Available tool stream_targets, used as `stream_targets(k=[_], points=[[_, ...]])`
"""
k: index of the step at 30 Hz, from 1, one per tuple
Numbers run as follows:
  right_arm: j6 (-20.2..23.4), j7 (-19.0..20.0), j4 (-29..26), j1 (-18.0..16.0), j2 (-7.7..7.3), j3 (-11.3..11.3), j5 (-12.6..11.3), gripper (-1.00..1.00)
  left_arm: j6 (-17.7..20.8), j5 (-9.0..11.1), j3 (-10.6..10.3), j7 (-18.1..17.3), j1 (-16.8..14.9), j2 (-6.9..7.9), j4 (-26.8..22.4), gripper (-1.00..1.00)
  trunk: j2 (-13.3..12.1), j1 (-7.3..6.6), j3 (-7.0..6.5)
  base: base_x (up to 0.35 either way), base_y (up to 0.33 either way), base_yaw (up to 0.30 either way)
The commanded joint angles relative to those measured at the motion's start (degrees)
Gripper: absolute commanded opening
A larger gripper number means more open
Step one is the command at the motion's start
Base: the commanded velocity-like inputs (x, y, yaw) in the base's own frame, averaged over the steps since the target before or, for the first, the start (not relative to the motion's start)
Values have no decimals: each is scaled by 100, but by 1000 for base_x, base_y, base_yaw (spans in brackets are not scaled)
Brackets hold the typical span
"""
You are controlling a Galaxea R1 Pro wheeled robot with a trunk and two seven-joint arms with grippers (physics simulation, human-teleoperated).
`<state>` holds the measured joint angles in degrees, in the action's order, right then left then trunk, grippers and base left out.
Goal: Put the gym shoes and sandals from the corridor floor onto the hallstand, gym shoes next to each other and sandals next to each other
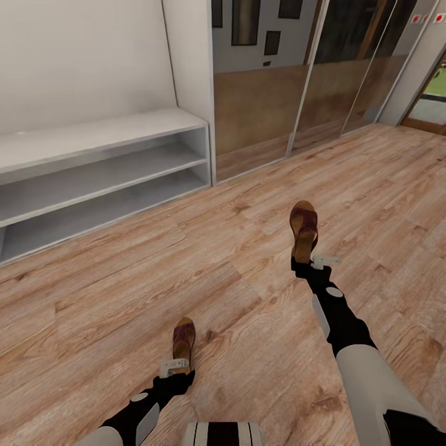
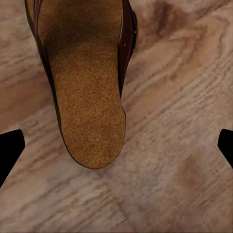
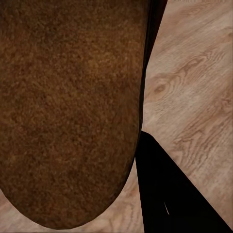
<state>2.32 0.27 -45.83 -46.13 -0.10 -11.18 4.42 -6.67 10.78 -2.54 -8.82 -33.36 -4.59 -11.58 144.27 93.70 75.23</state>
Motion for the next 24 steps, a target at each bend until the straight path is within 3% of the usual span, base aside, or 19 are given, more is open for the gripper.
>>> stream_targets(k=[1, 6, 14, 19, 24], points=[[24, -9, -19, -1, 2, -7, 25, -100, -19, 56, -27, -14, -4, 2, 8, 100, 2, -1, 12, 0, 0, 0], [30, -9, -37, -1, 2, -7, 25, -100, -19, 56, -27, -14, -4, 2, 7, 100, 8, 12, 137, 0, 0, 0], [25, -9, -40, -1, 2, -7, 24, -100, -19, 56, -21, -14, -4, 2, -1, 100, 8, 12, 184, 0, 0, 0], [23, -9, -40, -1, 2, -7, 24, -100, -19, 51, -11, -14, -4, 7, -11, 100, 15, 25, 312, 0, 0, 0], [24, -9, -40, -1, 2, -7, 24, -100, -108, 48, -10, -14, -4, 10, -18, 100, 15, 25, 343, 0, 0, 0]])
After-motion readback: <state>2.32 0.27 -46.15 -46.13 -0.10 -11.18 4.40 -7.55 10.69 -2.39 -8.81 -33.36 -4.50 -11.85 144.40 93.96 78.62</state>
